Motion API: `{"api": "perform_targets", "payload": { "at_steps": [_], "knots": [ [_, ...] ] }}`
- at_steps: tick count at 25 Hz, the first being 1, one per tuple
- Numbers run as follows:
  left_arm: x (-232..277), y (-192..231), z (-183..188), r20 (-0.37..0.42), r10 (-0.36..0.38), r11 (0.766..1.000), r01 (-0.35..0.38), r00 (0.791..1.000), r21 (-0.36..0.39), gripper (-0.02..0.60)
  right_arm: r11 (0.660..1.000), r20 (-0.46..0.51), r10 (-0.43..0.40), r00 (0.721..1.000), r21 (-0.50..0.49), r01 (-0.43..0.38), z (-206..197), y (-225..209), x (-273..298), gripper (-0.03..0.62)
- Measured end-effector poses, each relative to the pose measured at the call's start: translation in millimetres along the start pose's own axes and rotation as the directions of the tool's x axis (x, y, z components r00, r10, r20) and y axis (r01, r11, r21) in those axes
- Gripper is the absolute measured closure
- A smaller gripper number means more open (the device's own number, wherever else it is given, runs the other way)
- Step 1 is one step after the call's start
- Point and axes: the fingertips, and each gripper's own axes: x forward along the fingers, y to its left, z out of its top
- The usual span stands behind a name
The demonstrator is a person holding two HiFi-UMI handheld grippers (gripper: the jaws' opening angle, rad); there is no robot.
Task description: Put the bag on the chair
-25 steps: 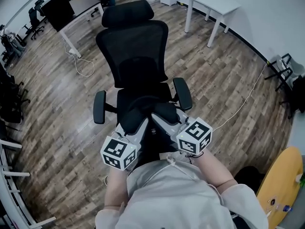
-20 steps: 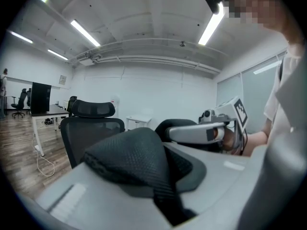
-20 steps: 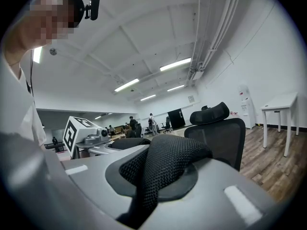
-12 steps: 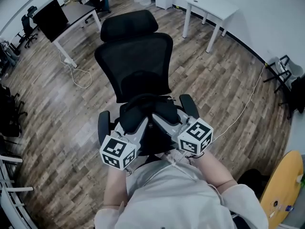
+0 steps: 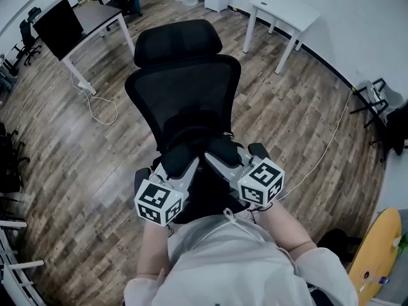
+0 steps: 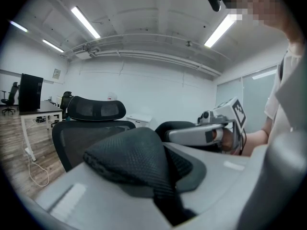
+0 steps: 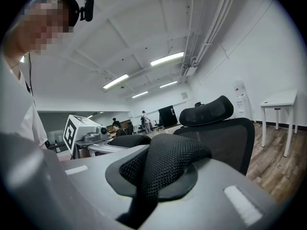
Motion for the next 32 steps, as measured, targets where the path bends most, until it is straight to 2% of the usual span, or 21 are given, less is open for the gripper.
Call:
{"api": "perform_targets", "payload": {
  "at_steps": [10,24,32],
  "knots": [
    [34,58,-11,-0.043,-0.039,0.999,0.037,0.998,-0.04,0.534,0.999,-0.037,-0.029,0.999,0.037,0.03,-3,-48,56,0.56],
    [68,106,-31,-0.07,-0.079,0.997,0.077,0.994,-0.029,0.532,0.997,-0.062,-0.05,0.997,0.054,0.053,-18,-91,99,0.559],
    [88,136,-61,-0.113,-0.088,0.994,0.079,0.99,-0.077,0.529,0.997,-0.15,-0.033,0.988,0.066,0.043,-51,-112,122,0.556]
  ]
}}
